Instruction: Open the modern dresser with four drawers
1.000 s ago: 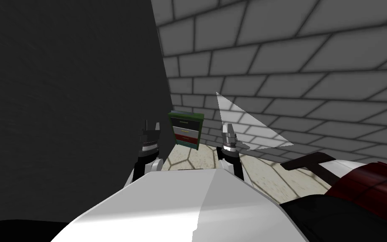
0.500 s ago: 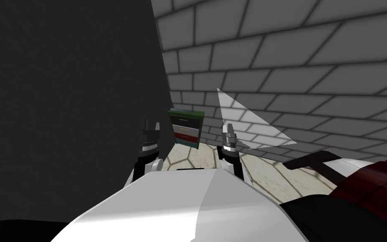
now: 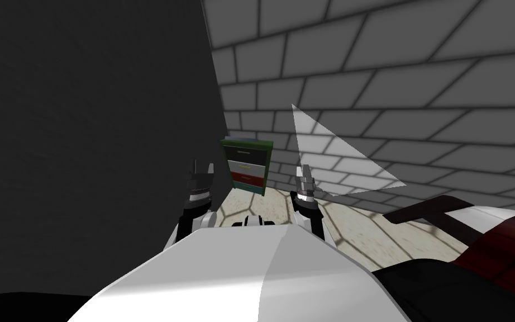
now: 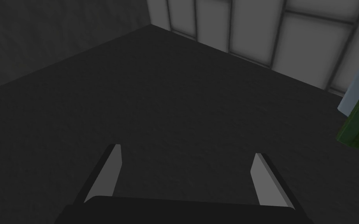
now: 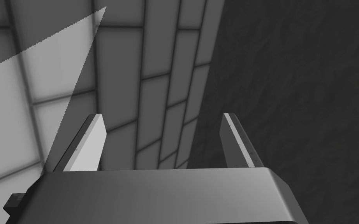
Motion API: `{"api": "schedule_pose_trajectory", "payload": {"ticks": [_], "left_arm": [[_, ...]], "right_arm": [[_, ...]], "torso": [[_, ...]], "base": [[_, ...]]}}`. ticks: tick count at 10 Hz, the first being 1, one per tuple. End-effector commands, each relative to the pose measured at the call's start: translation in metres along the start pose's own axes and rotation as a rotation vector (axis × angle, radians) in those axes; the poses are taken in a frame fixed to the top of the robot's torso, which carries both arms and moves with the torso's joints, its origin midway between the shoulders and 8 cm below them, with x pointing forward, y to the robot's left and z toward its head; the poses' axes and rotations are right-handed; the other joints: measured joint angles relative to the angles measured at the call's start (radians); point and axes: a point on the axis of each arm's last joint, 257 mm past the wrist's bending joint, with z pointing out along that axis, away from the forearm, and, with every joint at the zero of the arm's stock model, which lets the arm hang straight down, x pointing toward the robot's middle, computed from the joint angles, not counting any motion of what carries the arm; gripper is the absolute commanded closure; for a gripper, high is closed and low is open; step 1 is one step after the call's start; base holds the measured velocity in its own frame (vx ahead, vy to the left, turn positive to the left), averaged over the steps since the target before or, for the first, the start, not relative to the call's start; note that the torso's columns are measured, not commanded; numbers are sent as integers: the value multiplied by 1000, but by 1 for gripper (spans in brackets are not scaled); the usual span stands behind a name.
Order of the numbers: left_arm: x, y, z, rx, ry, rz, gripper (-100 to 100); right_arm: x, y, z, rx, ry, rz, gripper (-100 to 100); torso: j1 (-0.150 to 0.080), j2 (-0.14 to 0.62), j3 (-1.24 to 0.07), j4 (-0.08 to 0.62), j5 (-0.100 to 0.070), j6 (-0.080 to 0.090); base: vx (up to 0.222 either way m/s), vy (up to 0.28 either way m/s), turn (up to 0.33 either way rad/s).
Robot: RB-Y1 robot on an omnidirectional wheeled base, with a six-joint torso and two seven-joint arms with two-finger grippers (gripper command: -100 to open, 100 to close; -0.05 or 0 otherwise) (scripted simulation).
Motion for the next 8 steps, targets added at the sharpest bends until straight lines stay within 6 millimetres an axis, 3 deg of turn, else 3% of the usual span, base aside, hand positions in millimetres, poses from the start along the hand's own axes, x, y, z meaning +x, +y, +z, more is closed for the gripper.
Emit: {"api": "schedule_pose_trajectory", "payload": {"ticks": [1, 8], "left_arm": [[10, 11, 1, -37, 69, 19, -100], [25, 58, 2, -178, 159, 45, -100]], "right_arm": [[0, 0, 0, 0, 0, 0, 0], [0, 0, 0, 0, 0, 0, 0]], "torso": [[0, 9, -20, 10, 0, 0], [-1, 13, -25, 14, 0, 0]], "base": [[39, 0, -30], [68, 0, -42]]}}
